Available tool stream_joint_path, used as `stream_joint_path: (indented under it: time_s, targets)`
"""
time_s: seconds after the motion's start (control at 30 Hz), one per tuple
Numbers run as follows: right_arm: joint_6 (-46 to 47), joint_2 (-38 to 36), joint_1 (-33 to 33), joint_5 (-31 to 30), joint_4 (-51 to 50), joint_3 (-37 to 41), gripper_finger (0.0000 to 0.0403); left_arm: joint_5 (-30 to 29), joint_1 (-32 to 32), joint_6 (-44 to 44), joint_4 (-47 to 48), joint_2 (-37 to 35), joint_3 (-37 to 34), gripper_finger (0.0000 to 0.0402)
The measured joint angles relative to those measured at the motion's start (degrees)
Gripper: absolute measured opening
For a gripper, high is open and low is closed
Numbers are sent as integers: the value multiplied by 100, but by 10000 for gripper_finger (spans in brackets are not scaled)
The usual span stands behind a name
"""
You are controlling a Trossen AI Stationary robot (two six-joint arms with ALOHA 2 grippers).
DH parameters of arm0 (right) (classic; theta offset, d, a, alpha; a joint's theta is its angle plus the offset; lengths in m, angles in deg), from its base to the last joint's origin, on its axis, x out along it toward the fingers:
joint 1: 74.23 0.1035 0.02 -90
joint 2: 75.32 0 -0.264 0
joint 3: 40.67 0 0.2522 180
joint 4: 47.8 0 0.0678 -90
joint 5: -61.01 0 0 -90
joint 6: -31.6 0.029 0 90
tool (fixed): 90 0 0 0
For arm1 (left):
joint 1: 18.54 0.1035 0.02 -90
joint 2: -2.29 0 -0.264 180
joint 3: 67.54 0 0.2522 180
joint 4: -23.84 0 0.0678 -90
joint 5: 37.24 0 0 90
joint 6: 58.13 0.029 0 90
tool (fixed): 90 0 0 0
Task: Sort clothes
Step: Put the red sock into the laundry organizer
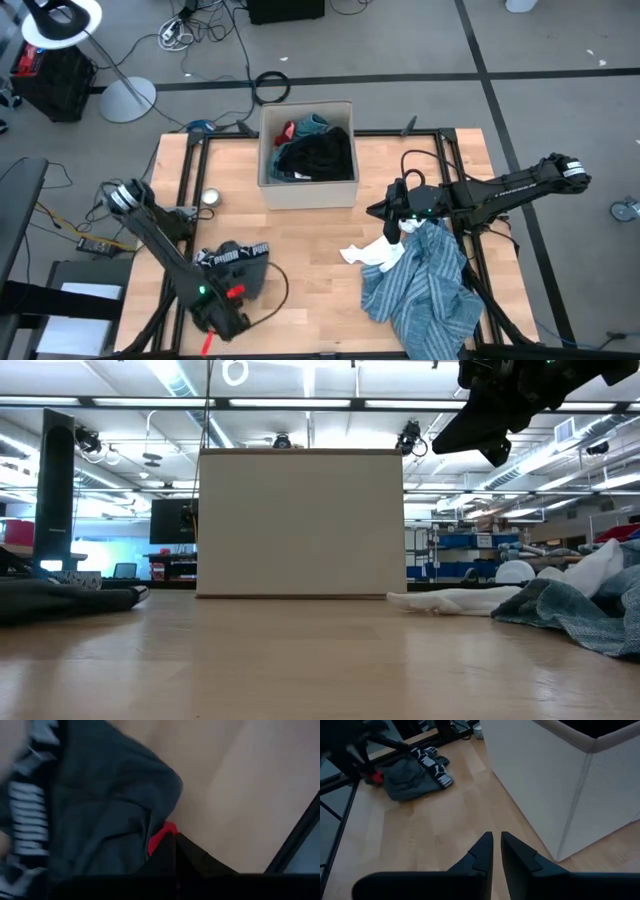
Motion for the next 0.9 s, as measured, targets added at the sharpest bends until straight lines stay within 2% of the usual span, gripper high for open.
stream_joint_path:
  time_s: [0.23, 0.43, 0.53, 0.7, 0.9]
  targets:
    - [-56, 0, 0, 0, -1, 0, 39, -912, 795, 394, 604, -1219, 2, 1]
    - [-63, 0, 0, 0, -2, 0, 39, -1115, 1924, 1662, 608, -1927, 193, 0]
    - [-79, 0, 0, 0, -3, 0, 39, -1246, 2565, 2543, 612, -2046, 581, 0]
    - [-114, 0, 0, 0, -2, 0, 39, -1432, 3627, 4118, 570, -2004, 1633, 0]
    - [-115, 0, -4, 0, -2, 0, 39, -1596, 4906, 5635, 535, -1847, 2683, 0]
